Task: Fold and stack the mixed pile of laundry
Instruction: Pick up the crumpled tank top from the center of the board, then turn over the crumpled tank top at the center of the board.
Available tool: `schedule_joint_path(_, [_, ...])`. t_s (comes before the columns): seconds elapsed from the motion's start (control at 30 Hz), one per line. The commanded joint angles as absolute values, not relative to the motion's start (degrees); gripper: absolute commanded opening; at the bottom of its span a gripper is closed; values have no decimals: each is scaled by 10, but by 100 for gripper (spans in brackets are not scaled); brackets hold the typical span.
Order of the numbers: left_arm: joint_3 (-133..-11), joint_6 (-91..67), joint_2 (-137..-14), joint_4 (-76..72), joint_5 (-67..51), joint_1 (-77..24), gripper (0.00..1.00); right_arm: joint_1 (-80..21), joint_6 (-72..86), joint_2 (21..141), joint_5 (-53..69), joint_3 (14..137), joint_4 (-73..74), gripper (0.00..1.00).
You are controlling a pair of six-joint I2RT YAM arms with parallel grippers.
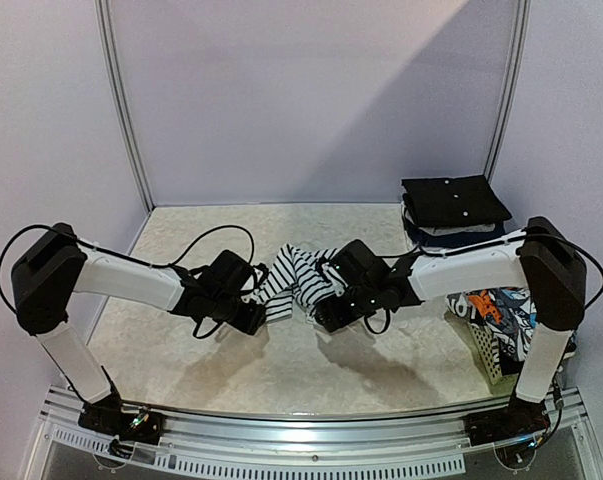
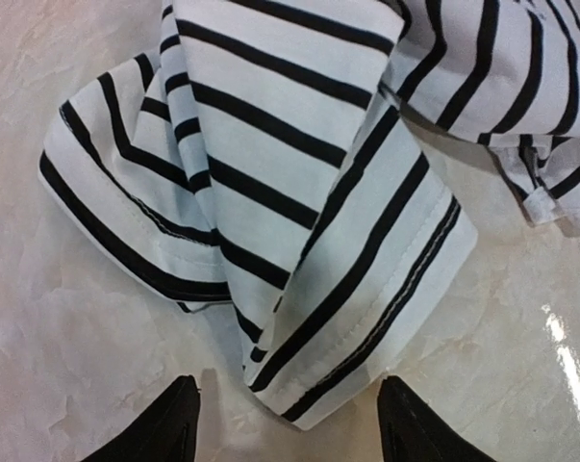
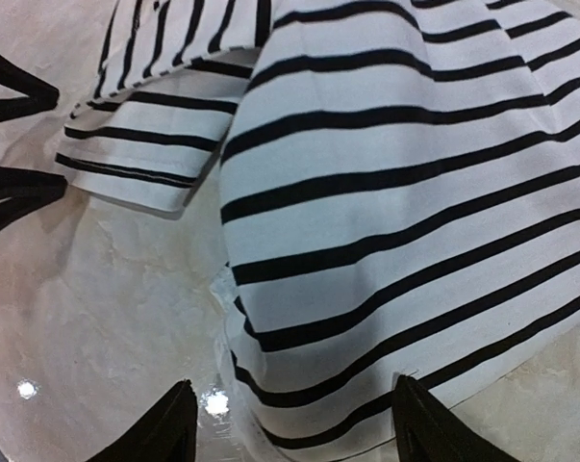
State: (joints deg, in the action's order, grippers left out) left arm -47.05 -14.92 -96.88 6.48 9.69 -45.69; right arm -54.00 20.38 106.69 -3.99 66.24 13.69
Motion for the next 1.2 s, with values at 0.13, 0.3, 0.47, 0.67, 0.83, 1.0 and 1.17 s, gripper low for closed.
schedule_joint_path(0.13, [-481, -147, -990, 57, 116, -471, 64, -544, 213, 1114, -83, 665, 141, 48])
schedule_joint_path(0.3, [-483, -152, -1015, 28, 121, -470, 24, -544, 207, 1117, -101, 666, 138, 14])
schedule_joint_path(0.47, [-473, -146, -960, 37, 155, -474, 0, -544, 194, 1081, -112, 674, 177, 0])
schedule_joint_path(0.67, [-496, -132, -799, 175, 258, -474, 0, -544, 154, 957, -91, 710, 285, 0])
schedule_joint_path(0.83, [-528, -128, -650, 271, 313, -474, 0, -544, 134, 832, -48, 725, 340, 0])
schedule_joint_path(1.0, [-589, -124, -560, 373, 345, -474, 0, -544, 128, 712, -6, 739, 387, 0])
schedule_joint_path(1.17, [-635, -122, -561, 432, 361, -470, 0, -541, 135, 640, -65, 709, 378, 0])
